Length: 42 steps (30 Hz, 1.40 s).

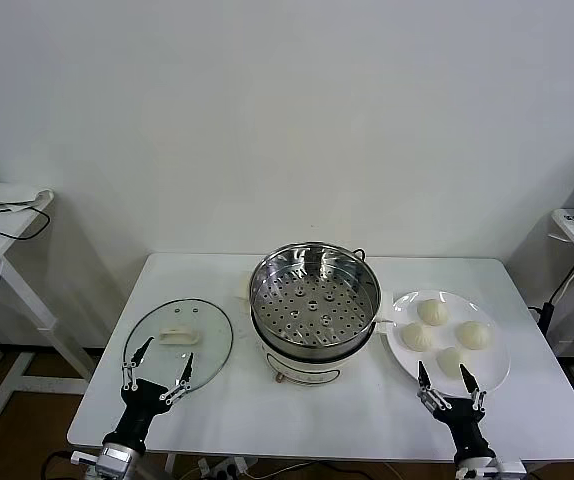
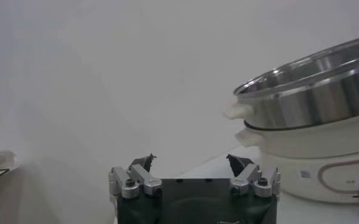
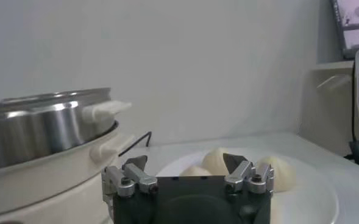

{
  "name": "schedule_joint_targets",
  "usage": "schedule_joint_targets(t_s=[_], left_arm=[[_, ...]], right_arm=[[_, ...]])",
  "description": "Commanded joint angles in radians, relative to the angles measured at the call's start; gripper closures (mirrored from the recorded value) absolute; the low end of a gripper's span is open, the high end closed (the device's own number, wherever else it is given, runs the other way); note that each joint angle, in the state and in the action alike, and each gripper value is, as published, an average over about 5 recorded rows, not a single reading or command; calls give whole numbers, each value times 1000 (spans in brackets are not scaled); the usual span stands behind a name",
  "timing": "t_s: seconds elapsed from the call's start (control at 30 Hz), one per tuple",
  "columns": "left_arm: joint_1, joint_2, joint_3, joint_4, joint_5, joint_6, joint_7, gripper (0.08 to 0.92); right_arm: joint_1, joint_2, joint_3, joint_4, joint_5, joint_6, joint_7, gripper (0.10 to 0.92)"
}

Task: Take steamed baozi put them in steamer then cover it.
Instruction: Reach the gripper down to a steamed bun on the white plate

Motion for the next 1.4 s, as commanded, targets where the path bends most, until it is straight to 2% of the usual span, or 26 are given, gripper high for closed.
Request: schedule_joint_targets(t_s=[0.03,0.27,0.37,0.5,0.63,0.8,0.87,1.0,1.2,1.4], left_arm=[[12,2,6,-19,-3,-18,8,177],[15,5,-9,-23,4,-17,24,177],[16,11,-20,-22,6,-19,31,177],[19,11,-25,-27,7,-18,31,177],[27,9,-21,-41,12,-16,31,177],[36,9,-23,-58,14,-17,33,177],[40,10,-25,-62,15,-17,34,177],[48,7,-29,-65,16,-20,35,177],[55,-3,-31,-76,15,-11,32,177],[71,-7,-40,-100,13,-11,30,177]], right_arm=[[238,-81,14,-46,108,-168,89,203],[643,-239,-169,-315,222,-231,81,203],[816,-285,-278,-452,288,-260,27,203],[980,-357,-422,-562,341,-335,-136,203],[1102,-433,-593,-671,305,-382,-383,203],[1280,-489,-763,-803,123,-450,-776,203],[1375,-496,-850,-875,12,-431,-952,203],[1544,-484,-1014,-987,-178,-364,-1197,203],[1701,-423,-1181,-1013,-419,-322,-1347,203],[1758,-327,-1253,-1082,-596,-269,-1395,203]])
